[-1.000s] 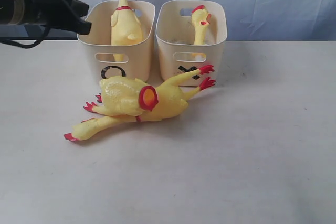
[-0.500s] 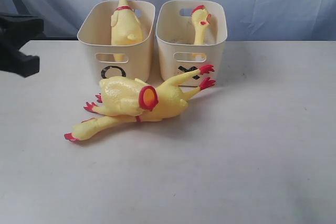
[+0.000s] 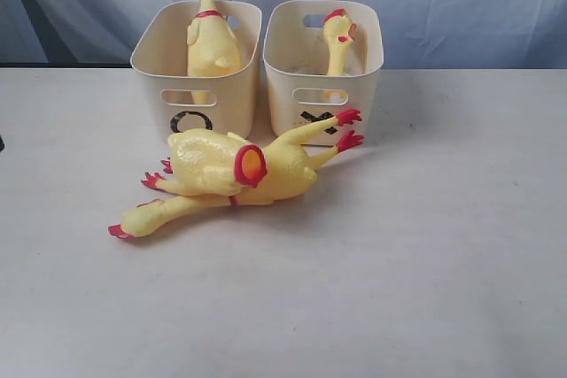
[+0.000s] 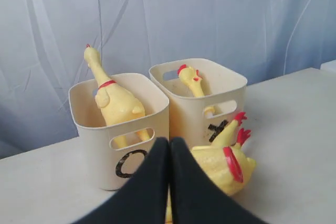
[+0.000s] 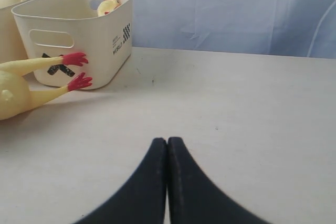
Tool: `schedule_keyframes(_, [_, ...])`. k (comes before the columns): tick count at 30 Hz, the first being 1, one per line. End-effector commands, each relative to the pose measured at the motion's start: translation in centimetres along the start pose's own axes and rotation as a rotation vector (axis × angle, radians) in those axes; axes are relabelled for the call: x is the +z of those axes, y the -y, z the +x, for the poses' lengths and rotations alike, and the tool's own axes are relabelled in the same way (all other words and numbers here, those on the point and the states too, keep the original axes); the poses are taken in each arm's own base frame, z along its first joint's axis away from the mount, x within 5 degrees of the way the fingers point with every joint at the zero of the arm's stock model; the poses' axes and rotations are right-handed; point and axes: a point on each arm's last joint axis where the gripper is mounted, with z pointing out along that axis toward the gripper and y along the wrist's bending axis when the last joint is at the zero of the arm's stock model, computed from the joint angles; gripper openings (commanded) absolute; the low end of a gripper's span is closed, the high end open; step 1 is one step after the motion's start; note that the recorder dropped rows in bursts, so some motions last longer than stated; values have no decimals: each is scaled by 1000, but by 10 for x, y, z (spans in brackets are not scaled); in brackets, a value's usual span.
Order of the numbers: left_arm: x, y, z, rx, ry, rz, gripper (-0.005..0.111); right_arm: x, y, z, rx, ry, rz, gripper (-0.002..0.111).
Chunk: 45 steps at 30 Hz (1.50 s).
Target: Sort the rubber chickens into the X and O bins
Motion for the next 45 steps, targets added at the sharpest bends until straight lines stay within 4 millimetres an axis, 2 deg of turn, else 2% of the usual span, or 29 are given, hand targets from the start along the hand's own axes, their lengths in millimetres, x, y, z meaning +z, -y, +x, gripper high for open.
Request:
schedule_keyframes(1, [-15,4,5,-84,92,-12,0,0,0,0,0,8,-2,-1])
schedule_keyframes(4, [-21,3,10,-89,117,-52,0,0,0,0,0,8,-2,-1])
schedule_keyframes(8, [-25,-2,18,-201,124,-115,0,0,0,0,0,8,-2,-1])
schedule_keyframes(13, [-24,2,26,-219,107,-68,0,0,0,0,0,8,-2,-1])
schedule_keyframes(21, [-24,13,24,-216,121,48,0,0,0,0,0,8,-2,-1])
schedule_keyframes(45, [-24,13,24,-216,121,49,0,0,-1,-2,25,27,-12,-1])
